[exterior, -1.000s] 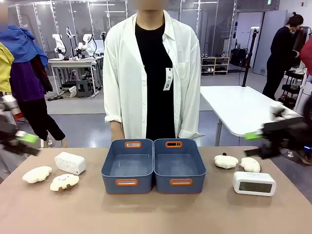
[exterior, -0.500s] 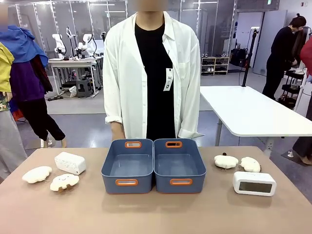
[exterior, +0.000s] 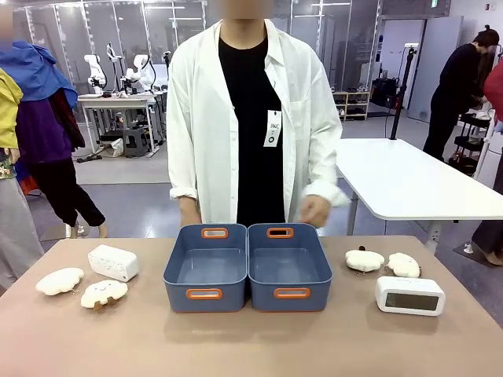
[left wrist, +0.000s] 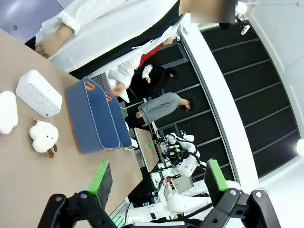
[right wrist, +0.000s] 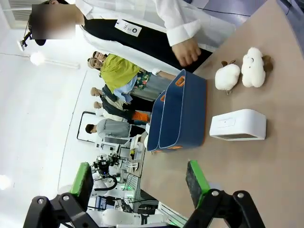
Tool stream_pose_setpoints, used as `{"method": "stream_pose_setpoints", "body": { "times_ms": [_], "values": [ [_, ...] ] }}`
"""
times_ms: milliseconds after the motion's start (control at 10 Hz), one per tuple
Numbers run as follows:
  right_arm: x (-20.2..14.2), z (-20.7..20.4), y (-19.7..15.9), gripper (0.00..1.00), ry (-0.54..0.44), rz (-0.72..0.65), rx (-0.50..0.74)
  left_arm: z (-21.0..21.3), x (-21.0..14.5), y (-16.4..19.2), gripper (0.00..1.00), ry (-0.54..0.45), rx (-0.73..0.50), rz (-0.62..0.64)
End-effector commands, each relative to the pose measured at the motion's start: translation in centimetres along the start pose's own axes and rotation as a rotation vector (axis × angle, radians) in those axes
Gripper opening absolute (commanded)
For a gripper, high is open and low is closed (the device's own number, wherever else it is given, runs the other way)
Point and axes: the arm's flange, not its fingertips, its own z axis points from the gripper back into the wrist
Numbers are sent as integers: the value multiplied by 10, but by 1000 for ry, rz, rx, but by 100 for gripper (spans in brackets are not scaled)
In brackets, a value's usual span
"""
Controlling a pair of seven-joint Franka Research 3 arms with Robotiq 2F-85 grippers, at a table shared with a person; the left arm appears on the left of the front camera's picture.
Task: Sort the digital clocks into the basket.
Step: Pick up the Digital clock from the table and place it into the empty Plastic storage basket.
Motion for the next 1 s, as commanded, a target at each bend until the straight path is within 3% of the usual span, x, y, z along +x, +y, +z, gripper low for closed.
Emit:
{"method": "stream_pose_setpoints", "body": {
  "times_ms": [0, 700, 900],
  "values": [
    [-4, 9, 0, 100, 4, 0, 7, 7, -5, -2, 100, 14, -7, 0],
    [-4, 9, 0, 100, 4, 0, 7, 3, -2, -1, 100, 0, 0, 3],
    [-4, 9, 0, 100, 4, 0, 7, -55, 32, -29, 100, 79, 191, 35]
  ]
}}
